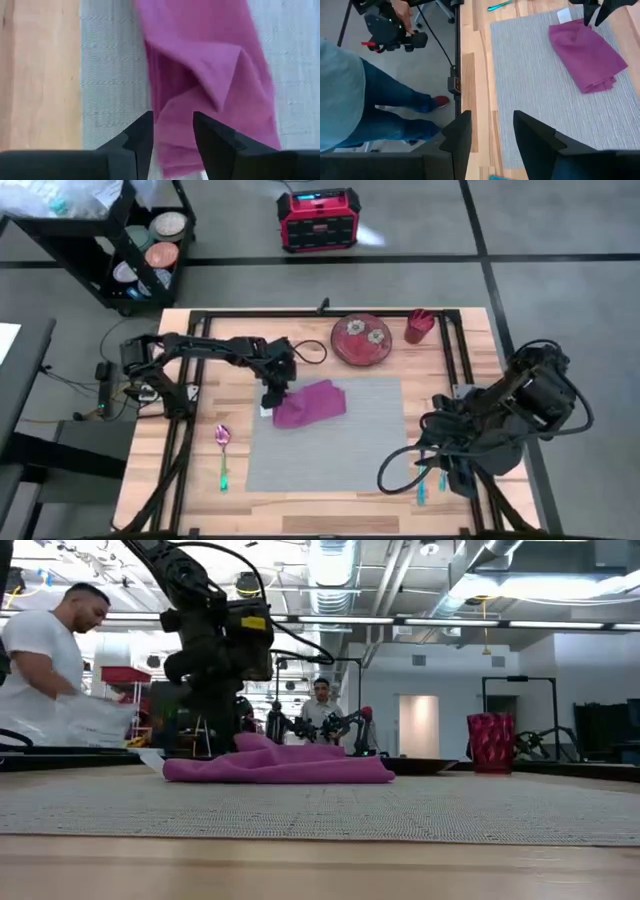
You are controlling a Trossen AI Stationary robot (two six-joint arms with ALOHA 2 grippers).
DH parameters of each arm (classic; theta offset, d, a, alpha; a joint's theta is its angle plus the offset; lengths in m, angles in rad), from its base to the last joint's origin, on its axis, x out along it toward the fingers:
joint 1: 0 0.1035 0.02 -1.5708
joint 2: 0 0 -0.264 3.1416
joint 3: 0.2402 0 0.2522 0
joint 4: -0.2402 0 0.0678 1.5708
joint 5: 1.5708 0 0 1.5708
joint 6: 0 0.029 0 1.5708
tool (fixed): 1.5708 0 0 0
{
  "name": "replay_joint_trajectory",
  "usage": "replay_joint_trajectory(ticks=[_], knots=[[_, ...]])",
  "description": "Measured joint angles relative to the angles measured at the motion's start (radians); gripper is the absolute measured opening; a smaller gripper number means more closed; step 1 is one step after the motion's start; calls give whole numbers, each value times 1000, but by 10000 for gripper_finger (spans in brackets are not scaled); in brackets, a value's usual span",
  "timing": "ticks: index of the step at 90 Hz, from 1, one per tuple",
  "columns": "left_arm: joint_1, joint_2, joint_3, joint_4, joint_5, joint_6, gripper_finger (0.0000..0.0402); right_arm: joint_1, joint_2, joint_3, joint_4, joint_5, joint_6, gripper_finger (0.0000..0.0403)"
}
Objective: Set table place
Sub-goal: Fold the violet table napkin on the gray table mat
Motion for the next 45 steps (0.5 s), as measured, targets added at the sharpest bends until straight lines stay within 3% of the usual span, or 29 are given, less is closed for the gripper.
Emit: replay_joint_trajectory(ticks=[45], knots=[[5, 1, -65, 91, -1, -29, 114, -12, -2, 0, 1, 0, -2, 134]])
